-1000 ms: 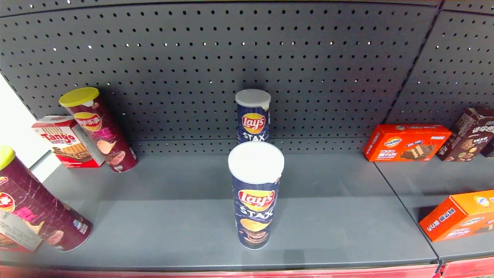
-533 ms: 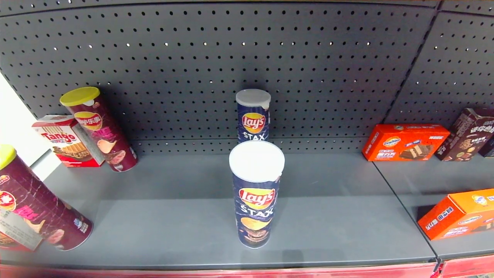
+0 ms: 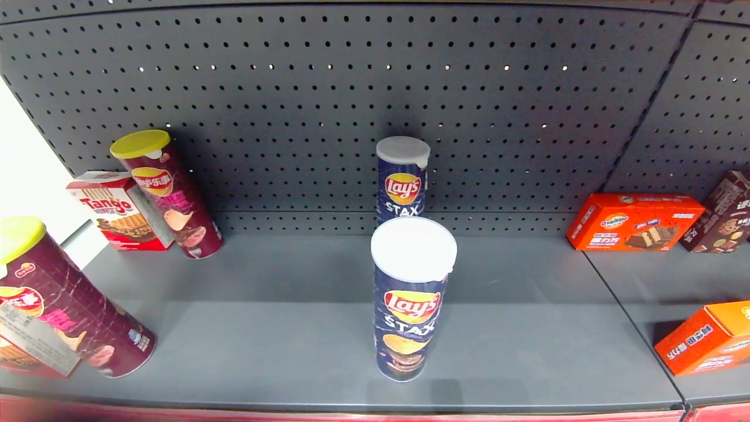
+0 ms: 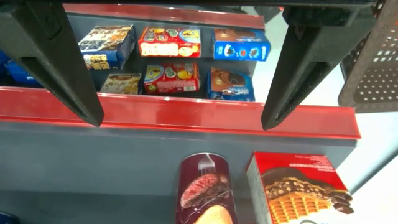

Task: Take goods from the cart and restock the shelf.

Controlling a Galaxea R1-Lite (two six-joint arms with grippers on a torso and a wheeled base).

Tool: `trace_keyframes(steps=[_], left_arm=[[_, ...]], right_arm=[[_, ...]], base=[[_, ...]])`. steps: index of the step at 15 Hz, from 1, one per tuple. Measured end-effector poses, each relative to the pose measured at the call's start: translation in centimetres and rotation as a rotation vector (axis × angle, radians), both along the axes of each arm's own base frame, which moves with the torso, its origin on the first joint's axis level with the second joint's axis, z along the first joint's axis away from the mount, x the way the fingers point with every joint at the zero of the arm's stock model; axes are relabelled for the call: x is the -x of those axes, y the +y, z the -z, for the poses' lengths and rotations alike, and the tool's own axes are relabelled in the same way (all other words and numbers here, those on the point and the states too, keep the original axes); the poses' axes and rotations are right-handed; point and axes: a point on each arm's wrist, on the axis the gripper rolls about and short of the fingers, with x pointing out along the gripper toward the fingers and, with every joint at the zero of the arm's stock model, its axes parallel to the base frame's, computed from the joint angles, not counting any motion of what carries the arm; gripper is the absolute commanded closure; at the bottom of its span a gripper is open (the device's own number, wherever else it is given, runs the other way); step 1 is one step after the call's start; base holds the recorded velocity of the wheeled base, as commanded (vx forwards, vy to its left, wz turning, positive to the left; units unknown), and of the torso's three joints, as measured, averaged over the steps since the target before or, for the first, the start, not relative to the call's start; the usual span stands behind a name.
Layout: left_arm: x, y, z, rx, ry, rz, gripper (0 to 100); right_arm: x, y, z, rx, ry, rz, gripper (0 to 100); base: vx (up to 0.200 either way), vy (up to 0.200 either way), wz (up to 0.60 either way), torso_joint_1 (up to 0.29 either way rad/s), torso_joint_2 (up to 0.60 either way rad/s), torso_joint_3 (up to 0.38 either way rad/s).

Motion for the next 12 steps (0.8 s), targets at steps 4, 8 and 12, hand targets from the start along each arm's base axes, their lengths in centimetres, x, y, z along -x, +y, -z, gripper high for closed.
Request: trace_keyframes(steps=[4,8,12], left_arm=[[0.00,0.00,0.02,0.000,0.001,0.000,0],[0.00,0.00,0.01,0.000,0.000,0.000,0],[0.00,0.00,0.02,0.000,0.001,0.000,0]], right_arm=[[0.00,0.00,0.00,0.000,0.000,0.000,0],[0.00,0.00,0.00,0.000,0.000,0.000,0],[0.00,0.00,0.00,0.000,0.000,-0.001,0]], base=[[0.000,0.000,0.00,0.000,0.00,0.000],[0.000,0.000,0.00,0.000,0.00,0.000],[0.000,0.000,0.00,0.000,0.00,0.000]])
